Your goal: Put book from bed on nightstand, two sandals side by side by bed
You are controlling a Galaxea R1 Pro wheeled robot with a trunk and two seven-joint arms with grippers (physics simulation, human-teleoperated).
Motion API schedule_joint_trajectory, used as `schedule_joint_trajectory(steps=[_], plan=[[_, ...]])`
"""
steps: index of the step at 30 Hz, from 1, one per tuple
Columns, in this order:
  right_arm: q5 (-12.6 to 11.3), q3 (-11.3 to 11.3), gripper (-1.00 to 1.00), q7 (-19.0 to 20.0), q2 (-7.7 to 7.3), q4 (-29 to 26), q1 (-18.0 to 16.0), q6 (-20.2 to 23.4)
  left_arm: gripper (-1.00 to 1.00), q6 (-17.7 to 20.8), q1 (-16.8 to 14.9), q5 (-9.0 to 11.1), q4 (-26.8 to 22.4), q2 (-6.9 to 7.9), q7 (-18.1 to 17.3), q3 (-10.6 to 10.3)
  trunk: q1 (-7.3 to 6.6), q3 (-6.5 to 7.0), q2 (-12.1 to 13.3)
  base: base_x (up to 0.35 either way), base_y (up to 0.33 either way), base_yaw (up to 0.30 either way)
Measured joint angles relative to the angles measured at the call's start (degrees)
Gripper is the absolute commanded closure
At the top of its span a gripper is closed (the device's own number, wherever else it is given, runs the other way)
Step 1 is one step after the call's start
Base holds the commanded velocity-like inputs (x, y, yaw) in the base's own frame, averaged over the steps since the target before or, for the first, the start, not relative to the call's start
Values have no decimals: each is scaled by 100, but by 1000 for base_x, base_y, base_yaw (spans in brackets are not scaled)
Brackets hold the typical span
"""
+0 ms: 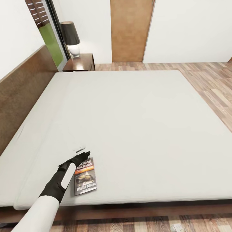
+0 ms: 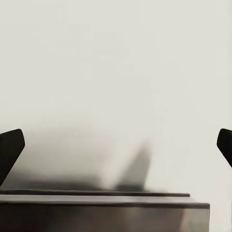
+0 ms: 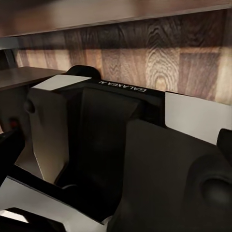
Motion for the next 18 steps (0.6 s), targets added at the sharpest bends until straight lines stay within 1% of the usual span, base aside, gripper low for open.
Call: schedule_joint_trajectory(steps=[3,5,8,18], plan=[[-1,2,-100,0,0,-4,0,0,-100,0,0,0,0,0,0,0,66,-54,-120,0,0,0],[-1,1,-100,0,0,-5,0,0,-100,14,-1,-68,-30,0,22,1,108,-89,-201,0,0,0],[-3,2,-100,0,-1,-2,0,0,-100,15,-1,-56,-124,0,21,1,174,-143,-321,0,0,0],[-1,-1,-100,0,0,-1,0,0,-100,7,-1,-52,-125,0,11,1,175,-144,-323,0,0,0]])
